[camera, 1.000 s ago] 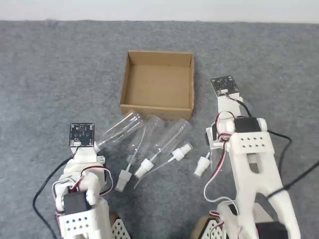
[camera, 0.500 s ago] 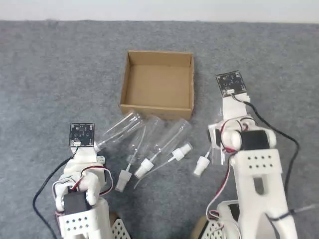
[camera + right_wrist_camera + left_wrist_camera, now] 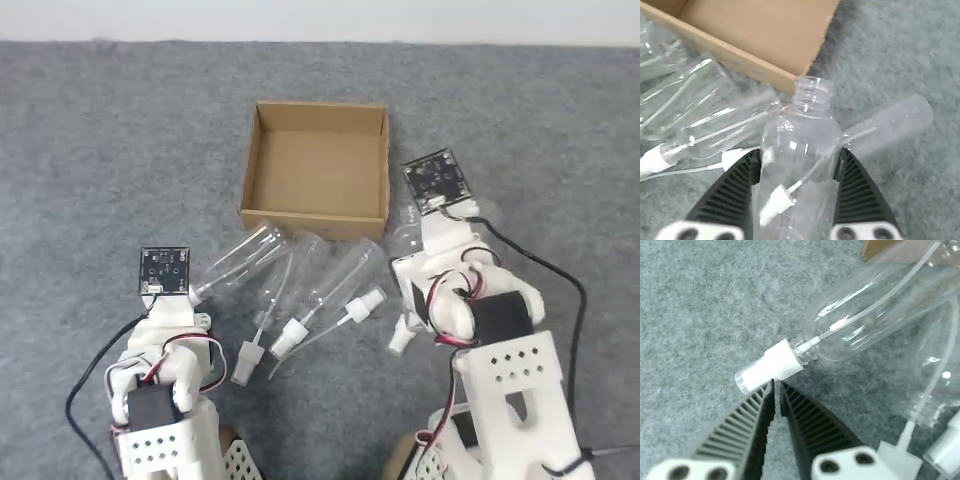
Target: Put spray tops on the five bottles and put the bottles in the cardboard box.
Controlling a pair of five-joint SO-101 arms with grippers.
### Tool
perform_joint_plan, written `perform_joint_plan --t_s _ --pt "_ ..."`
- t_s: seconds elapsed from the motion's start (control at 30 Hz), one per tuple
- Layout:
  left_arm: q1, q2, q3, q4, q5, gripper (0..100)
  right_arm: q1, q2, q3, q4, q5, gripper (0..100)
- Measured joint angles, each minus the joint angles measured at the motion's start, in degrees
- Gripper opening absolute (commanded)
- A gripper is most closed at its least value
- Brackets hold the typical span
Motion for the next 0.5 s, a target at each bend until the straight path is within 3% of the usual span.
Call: perform_joint_plan --t_s 0.5 --pt "0.0 0.0 0.0 0.0 0.0 1 -1.3 -0.1 0.0 -6.3 0.0 2.0"
